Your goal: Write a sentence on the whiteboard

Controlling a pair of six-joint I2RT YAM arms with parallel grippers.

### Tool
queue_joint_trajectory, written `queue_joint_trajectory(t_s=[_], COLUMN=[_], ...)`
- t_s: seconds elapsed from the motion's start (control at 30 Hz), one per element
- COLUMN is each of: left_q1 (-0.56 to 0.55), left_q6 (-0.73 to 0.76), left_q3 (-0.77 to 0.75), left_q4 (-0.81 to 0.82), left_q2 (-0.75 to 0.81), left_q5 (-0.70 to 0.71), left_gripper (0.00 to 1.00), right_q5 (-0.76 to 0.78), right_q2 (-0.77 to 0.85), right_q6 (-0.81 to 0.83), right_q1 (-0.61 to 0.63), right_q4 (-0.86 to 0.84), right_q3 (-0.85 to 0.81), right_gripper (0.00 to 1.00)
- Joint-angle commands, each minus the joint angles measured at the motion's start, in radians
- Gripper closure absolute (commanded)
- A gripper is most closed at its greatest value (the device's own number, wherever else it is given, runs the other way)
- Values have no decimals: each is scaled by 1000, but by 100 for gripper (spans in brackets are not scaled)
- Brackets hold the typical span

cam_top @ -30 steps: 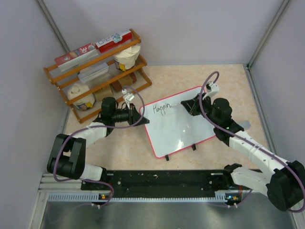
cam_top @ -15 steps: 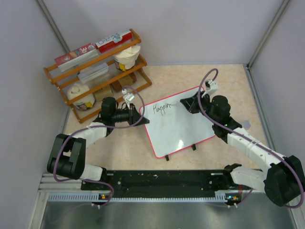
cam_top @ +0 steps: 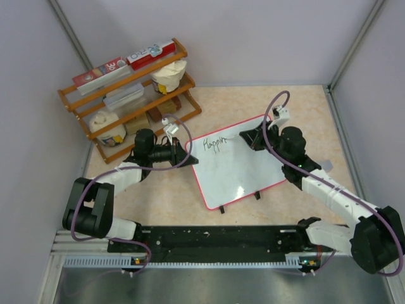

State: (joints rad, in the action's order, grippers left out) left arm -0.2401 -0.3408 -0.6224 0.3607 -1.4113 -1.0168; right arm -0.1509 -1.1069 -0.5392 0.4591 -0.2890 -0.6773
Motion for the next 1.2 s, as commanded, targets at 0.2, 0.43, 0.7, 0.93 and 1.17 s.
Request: queue_joint_trajectory(t_s=[0.2, 0.43, 0.7, 0.93, 1.17], left_q1=[-27, -27, -27, -27, -27], left_q6=[138, 138, 140, 140, 141], left_q3=[3, 3, 3, 3, 3], left_q4=[-29, -29, -29, -32, -31], left_q2=[-12, -12, -11, -12, -12], left_q5=[47, 47, 47, 47, 47], left_gripper=[100, 100, 100, 100, 100], right_q5=[71, 54, 8, -38, -64], right_q2=[12, 1, -14, -27, -30], right_q6=[19, 7, -1, -5, -4], right_q1=[-43, -45, -43, -45, -43], right_q4=[39, 22, 2, -22, -19], right_q3=[-42, -51, -61, -48, -50], right_gripper=[100, 100, 100, 100, 100])
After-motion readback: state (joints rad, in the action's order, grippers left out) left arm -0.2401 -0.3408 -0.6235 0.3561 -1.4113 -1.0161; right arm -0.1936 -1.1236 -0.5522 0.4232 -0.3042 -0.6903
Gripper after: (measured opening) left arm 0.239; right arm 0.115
